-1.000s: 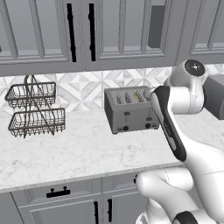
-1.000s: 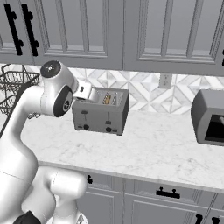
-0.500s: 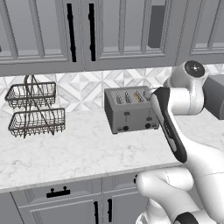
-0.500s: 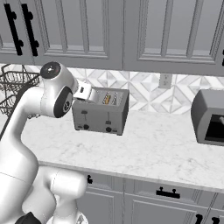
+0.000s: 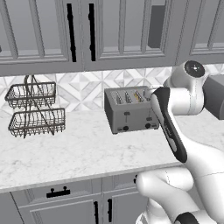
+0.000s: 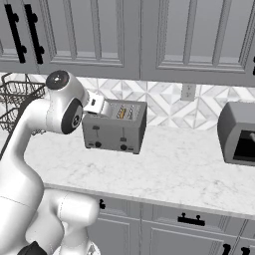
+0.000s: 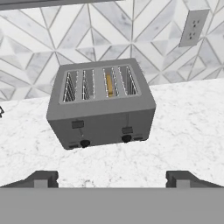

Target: Start the toaster. Once the lever pops up, take the bread to the plate on the dining counter.

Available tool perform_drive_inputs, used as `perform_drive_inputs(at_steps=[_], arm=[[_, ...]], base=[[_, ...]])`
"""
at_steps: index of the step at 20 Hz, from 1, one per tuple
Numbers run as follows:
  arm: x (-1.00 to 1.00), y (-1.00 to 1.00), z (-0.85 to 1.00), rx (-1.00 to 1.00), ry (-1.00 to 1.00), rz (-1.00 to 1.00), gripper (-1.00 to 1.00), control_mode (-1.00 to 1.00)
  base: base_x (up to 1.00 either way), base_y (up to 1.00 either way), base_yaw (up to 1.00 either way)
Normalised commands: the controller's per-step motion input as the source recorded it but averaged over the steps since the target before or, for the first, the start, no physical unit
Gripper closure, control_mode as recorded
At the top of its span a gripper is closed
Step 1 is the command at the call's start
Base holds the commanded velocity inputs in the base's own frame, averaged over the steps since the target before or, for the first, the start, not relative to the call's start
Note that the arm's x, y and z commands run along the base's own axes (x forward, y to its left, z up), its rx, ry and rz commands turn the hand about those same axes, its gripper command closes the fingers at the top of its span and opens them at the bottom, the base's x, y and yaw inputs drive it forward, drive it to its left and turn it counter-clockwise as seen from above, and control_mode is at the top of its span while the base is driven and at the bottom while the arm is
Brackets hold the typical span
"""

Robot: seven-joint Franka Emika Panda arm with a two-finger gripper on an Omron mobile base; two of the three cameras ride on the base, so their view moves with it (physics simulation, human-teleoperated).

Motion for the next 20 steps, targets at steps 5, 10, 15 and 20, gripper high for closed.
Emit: perform_drive_inputs(at_steps=[5,10,15,20], arm=[[0.00,0.00,0.00,0.00,0.00,0.00,-1.00,-1.00],[0.00,0.00,0.00,0.00,0.00,0.00,-1.00,-1.00],[0.00,0.00,0.00,0.00,0.00,0.00,-1.00,-1.00],[0.00,0.00,0.00,0.00,0.00,0.00,-1.00,-1.00]], base=[[0.00,0.00,0.00],[0.00,0.00,0.00],[0.00,0.00,0.00],[0.00,0.00,0.00]])
